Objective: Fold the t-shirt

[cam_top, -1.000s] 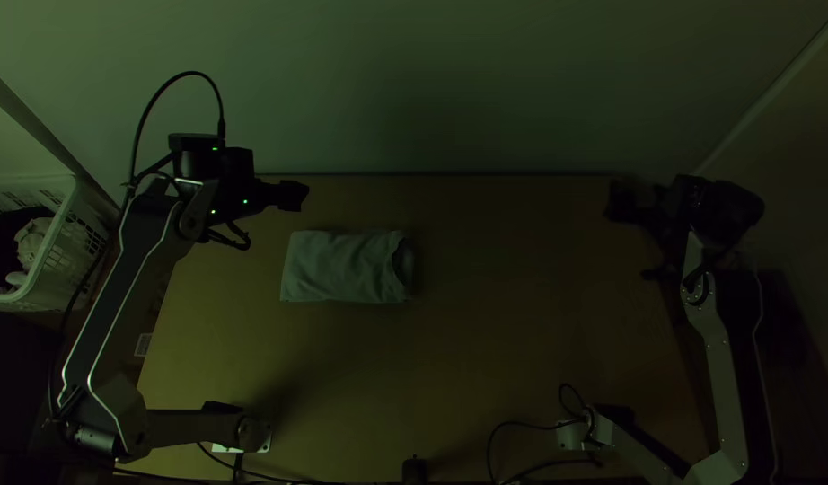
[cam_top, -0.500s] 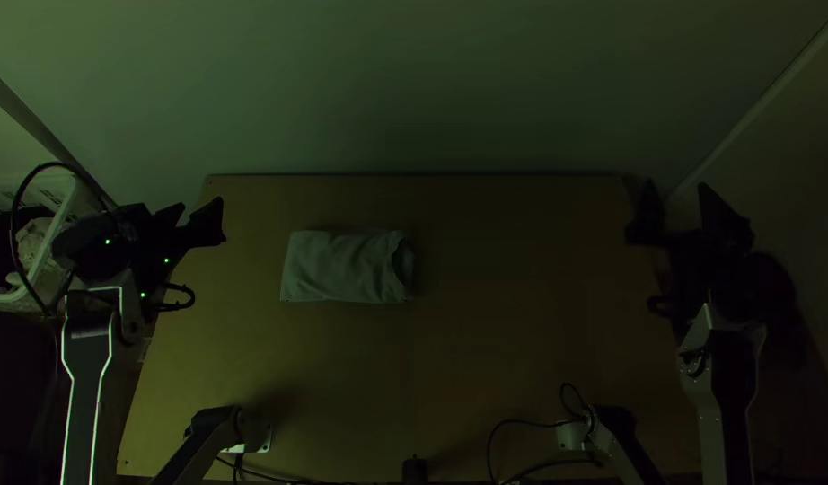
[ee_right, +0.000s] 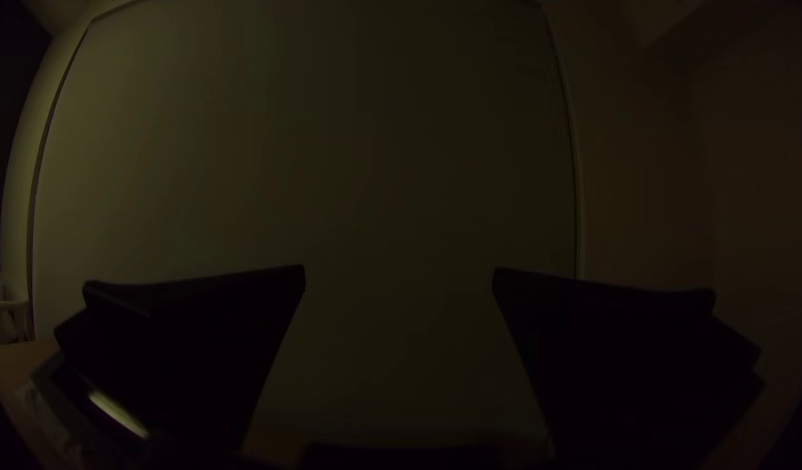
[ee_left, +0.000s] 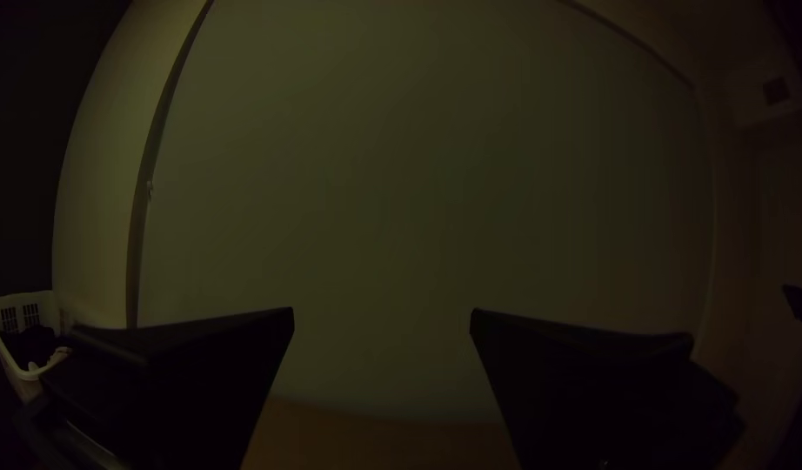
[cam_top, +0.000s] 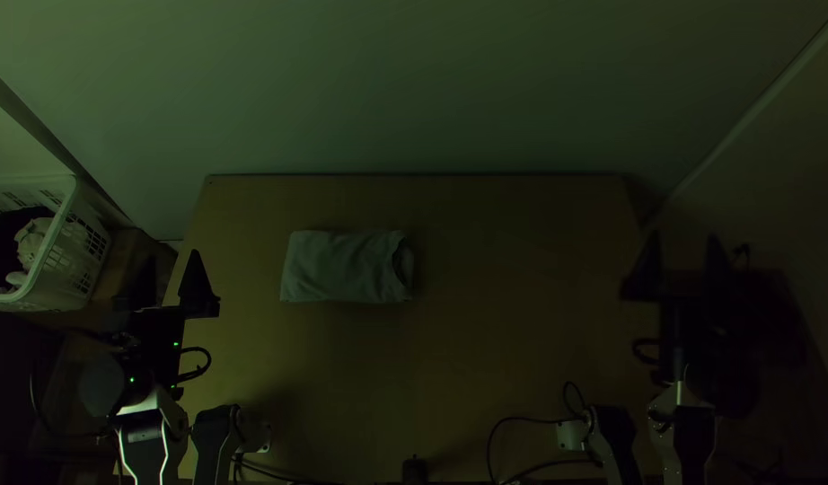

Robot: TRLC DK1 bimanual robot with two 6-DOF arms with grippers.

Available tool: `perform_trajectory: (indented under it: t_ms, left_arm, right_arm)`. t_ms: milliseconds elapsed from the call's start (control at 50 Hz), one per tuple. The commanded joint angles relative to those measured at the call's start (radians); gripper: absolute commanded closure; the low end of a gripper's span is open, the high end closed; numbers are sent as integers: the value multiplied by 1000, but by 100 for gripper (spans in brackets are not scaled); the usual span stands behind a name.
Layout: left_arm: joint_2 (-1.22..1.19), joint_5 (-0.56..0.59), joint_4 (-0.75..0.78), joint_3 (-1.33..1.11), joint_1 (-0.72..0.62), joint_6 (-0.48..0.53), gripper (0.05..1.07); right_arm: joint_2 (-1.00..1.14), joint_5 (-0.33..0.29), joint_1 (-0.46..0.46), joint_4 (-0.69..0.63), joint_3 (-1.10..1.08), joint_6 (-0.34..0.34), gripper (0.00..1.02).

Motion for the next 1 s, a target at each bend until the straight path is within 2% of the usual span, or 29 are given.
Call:
perform_trajectory:
  t_ms: [0, 240, 320, 380, 600, 780, 980]
  left_arm:
    - [-80, -29, 91, -102, 11, -19, 11]
    - [-222, -31, 192, -284, 54, 24, 11]
    - [-272, -31, 229, -347, 54, 53, 11]
    - [-274, -31, 279, -392, 54, 118, 11]
    - [-275, -31, 334, -482, 62, 185, 10]
    - [-275, -29, 322, -536, 59, 173, 10]
    - [-274, -29, 141, -536, 53, 170, 10]
  right_arm:
    - [-73, 8, -1, 27, -71, -26, 3]
    - [-199, 8, 0, 45, -202, -29, 3]
    - [-239, 8, -1, 48, -241, -26, 3]
    - [-276, 8, -1, 70, -277, -21, 3]
    - [-385, 8, 11, 88, -387, 3, 3]
    - [-386, 8, 11, 88, -449, 68, 3]
    - [-386, 8, 17, 136, -571, 135, 3]
